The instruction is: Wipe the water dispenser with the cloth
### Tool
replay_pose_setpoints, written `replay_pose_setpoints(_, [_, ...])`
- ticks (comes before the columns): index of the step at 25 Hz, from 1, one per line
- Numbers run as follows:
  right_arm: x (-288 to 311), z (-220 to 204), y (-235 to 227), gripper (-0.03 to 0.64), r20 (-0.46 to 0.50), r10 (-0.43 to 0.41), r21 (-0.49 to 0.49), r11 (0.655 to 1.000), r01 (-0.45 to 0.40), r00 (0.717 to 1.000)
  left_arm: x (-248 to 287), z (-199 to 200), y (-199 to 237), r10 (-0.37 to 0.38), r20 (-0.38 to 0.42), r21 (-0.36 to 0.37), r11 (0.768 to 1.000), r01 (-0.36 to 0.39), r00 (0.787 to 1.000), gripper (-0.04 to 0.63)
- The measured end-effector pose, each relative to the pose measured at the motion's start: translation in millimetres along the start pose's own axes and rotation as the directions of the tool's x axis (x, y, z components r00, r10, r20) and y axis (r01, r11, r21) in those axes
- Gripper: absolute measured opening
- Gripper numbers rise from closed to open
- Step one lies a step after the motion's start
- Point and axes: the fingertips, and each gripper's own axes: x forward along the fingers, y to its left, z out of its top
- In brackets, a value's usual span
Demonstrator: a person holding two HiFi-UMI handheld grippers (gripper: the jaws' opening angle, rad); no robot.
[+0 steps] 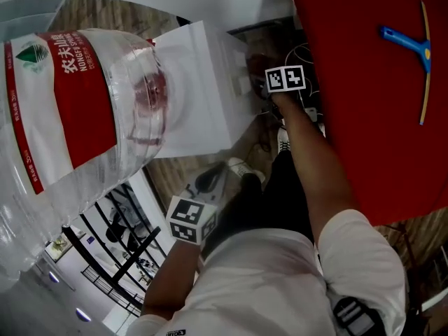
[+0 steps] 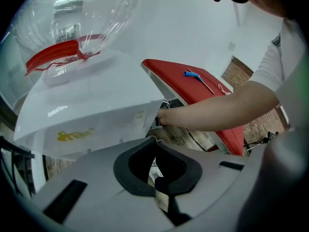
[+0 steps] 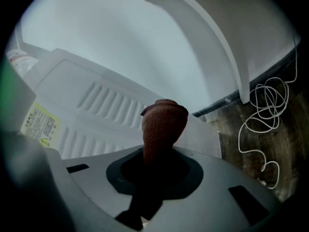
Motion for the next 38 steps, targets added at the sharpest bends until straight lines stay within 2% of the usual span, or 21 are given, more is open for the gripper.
replay_pose_setpoints(3, [15.3,-8.9,-21.4,0.058,-0.02,-0.018,0.04,0.999,0.018,1.0,4.5,-3.6,0.8,-0.004,-0.012,0.0,1.0,0.004,1.0,-0.011])
replay_pose_setpoints(7, [19.3,-27.0,-53.4,0.058,-0.078,-0.088,0.049,0.995,0.092,0.993,13.5,-5.6,-4.3,-0.026,-0.017,0.007,1.0,0.026,1.0,-0.011])
replay_pose_setpoints(13, [14.7,-38.8,-68.9,0.058,-0.09,-0.123,0.081,0.988,0.13,0.988,13.8,-5.4,-7.3,-0.045,-0.024,0.016,0.999,0.046,0.999,-0.011])
replay_pose_setpoints(18, [2.6,-19.3,-52.5,0.058,-0.027,-0.126,0.046,0.991,0.127,0.992,12.7,-1.8,-3.2,-0.05,-0.019,0.031,0.998,0.051,0.999,-0.011])
replay_pose_setpoints(23, [-34.2,4.0,0.5,0.058,0.063,-0.115,0.0,0.993,0.115,0.991,8.3,1.5,-9.1,-0.065,-0.014,0.046,0.997,0.065,0.998,-0.011])
replay_pose_setpoints(26, [-70.3,22.9,48.4,0.058,0.141,-0.042,-0.007,0.999,0.043,0.989,5.4,7.6,-13.9,-0.076,-0.005,0.062,0.995,0.076,0.997,-0.011])
replay_pose_setpoints(29, [-111.3,45.5,106.3,0.058,0.197,0.112,-0.04,0.994,-0.106,0.974,-0.7,14.6,-11.4,-0.07,0.017,0.057,0.996,0.069,0.997,-0.011])
replay_pose_setpoints(33, [-155.8,75.8,164.0,0.058,0.221,0.311,-0.05,0.95,-0.308,0.924,-8.5,20.8,-2.4,-0.05,0.039,0.038,0.998,0.049,0.998,-0.011])
replay_pose_setpoints(38, [-179.0,118.8,214.8,0.058,0.226,0.426,-0.143,0.904,-0.403,0.876,-10.8,20.5,-1.9,-0.041,0.058,0.026,0.999,0.04,0.997,-0.011])
